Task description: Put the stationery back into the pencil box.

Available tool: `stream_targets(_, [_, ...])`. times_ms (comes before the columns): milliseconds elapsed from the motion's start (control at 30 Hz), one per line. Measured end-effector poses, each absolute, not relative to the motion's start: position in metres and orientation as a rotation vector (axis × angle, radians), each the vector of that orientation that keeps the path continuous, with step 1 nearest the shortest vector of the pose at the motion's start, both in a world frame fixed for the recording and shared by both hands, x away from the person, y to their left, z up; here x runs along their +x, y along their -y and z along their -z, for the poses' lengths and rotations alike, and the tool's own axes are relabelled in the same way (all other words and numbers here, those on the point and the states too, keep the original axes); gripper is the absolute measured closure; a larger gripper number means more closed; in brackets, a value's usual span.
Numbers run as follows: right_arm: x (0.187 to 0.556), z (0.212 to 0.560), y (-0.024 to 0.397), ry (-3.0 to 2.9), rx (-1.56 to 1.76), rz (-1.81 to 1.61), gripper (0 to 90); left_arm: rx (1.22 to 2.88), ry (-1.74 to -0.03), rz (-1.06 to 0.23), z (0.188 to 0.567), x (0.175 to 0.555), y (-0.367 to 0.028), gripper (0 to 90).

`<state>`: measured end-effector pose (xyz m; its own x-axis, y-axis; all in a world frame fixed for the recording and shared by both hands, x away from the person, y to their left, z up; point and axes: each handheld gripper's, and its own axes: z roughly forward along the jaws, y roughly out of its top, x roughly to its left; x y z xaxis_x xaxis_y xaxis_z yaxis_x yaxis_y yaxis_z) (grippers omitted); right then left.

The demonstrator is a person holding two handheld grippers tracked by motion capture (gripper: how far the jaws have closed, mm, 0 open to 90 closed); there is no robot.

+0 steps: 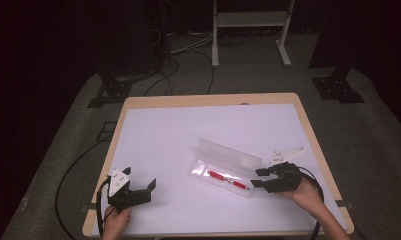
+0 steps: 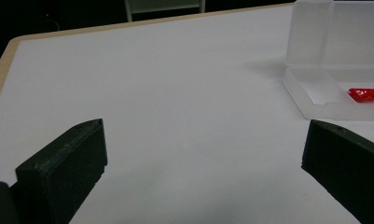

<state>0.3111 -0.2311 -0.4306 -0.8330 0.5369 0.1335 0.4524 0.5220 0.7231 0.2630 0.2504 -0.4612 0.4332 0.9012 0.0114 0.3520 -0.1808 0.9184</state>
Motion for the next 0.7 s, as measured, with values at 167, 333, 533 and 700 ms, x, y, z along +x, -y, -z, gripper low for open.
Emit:
stream_targets(167, [0.309,0.432,0.238,-2.639,0.871,-1.207,49.4,1.742,-1.087,-0.730,0.461,0.263,-0.250,0.0])
stream_targets(333, [0.306,0.433,0.245,-2.635,0.897,-1.200,48.5,1.742,-1.086,-0.731,0.461,0.263,-0.250,0.0])
stream_targets(533, [0.298,0.439,0.258,-2.624,0.923,-1.179,46.6,1.742,-1.086,-0.732,0.461,0.263,-0.250,0.0])
stream_targets(700, [0.289,0.444,0.272,-2.597,0.971,-1.191,44.0,1.744,-1.086,-0.728,0.461,0.263,-0.251,0.0])
